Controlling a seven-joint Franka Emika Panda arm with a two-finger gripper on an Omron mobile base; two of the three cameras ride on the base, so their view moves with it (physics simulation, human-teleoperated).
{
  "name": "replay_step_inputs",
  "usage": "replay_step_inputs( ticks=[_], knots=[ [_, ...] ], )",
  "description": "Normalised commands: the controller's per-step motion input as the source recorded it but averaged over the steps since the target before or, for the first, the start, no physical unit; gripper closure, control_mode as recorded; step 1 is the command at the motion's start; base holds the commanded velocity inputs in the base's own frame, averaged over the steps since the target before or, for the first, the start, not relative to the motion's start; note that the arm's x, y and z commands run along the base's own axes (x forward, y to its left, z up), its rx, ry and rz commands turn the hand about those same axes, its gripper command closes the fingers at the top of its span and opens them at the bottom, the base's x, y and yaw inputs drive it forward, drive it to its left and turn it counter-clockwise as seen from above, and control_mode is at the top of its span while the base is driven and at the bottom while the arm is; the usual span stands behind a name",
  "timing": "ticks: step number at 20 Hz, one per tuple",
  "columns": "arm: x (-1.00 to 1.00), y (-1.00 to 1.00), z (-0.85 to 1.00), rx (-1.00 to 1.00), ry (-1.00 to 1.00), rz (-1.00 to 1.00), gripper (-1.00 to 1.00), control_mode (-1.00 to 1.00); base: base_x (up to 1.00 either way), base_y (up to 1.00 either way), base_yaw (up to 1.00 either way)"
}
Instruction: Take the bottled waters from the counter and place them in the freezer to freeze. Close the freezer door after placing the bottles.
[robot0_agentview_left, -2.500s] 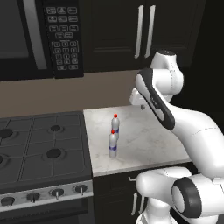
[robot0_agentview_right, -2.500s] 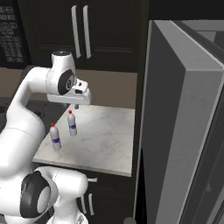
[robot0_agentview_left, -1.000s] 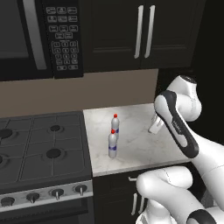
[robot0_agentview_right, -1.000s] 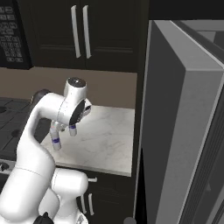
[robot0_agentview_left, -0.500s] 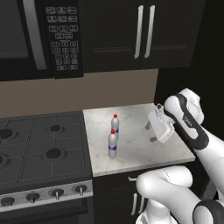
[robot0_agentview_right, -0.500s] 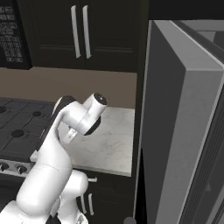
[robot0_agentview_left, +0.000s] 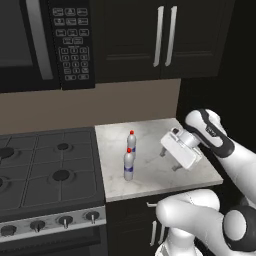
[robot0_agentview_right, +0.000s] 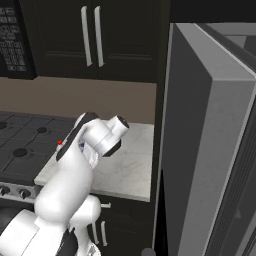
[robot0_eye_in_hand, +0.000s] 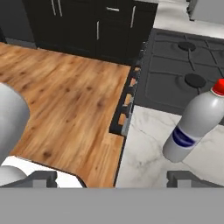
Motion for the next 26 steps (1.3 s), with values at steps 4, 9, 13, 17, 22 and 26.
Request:
replay_step_inputs(
  ticks=[4,9,13,17,22,26],
  knots=[
    [0.0,0.0,-0.15,0.09,-0.01,0.12,-1.0,-1.0,0.0,0.0,0.0],
    [0.06,0.17,-0.03,0.0,-0.09,-0.02,-1.0,-1.0,0.0,0.0,0.0],
    [0.33,0.27,0.0,0.01,-0.08,-0.12,-1.0,-1.0,0.0,0.0,0.0],
    [0.29,0.3,0.0,0.02,-0.07,-0.14,-1.0,-1.0,0.0,0.0,0.0],
    [0.13,0.3,0.0,0.05,-0.12,-0.19,-1.0,-1.0,0.0,0.0,0.0],
    [0.07,0.26,-0.07,0.17,-0.16,-0.21,-1.0,-1.0,0.0,0.0,0.0]
  ],
)
